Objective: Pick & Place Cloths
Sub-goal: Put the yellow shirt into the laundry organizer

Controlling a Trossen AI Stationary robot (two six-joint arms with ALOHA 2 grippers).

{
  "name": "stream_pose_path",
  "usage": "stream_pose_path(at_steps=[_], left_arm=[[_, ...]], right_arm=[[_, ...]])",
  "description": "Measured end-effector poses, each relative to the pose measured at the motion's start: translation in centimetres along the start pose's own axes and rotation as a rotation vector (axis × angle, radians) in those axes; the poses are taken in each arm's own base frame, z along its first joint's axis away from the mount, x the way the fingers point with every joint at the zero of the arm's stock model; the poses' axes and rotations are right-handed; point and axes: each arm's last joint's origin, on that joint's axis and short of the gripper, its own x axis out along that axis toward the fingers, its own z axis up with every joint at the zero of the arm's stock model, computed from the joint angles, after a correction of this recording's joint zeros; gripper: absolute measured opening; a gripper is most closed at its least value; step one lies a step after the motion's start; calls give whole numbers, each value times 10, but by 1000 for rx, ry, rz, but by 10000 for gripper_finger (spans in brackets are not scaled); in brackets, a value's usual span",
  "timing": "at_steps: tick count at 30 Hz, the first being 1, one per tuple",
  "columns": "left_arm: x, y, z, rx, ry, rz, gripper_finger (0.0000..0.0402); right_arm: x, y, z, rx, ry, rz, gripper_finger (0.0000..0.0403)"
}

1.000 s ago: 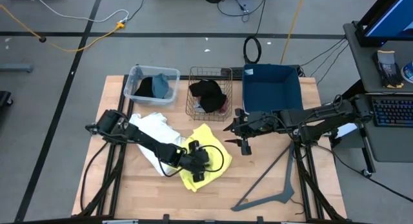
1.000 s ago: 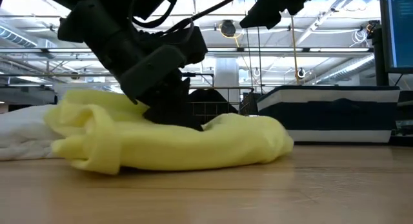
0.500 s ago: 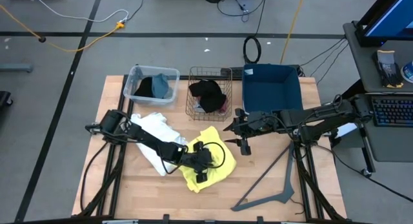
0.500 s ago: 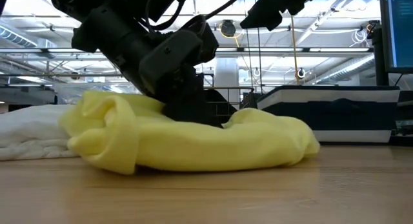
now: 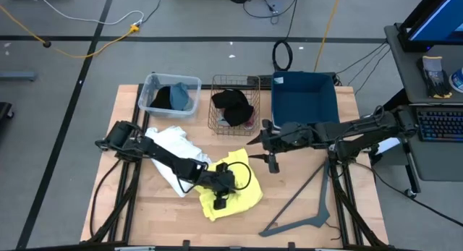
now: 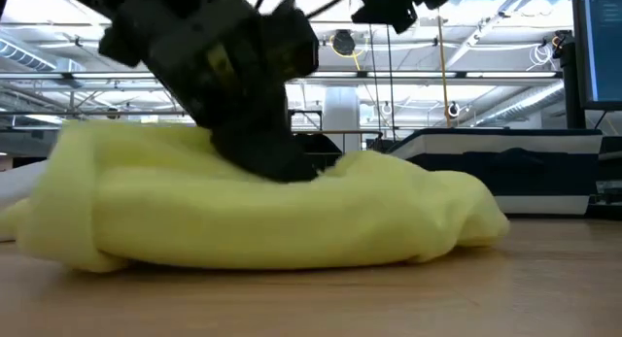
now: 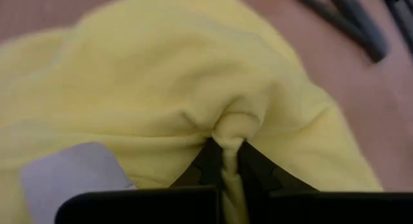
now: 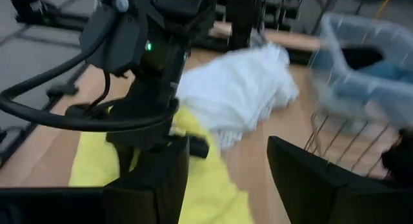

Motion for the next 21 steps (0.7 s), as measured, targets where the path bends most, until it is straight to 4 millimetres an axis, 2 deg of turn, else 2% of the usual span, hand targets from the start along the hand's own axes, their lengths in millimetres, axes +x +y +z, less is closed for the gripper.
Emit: stream_pose_path(at_steps=[4, 10, 16, 21], left_arm=[[-12, -4, 12, 15, -50, -39, 12], [-28, -10, 24, 31, -99, -69, 12], [-47, -14, 38, 47, -168, -103, 12], [-70, -17, 52, 68, -239, -126, 12]], right_arm=[[-7, -1, 10, -28, -84, -7, 201], [-29, -2, 21, -32, -174, -14, 201], [-51, -2, 26, -21, -206, -12, 201], [-62, 1, 24, -26, -185, 5, 201]])
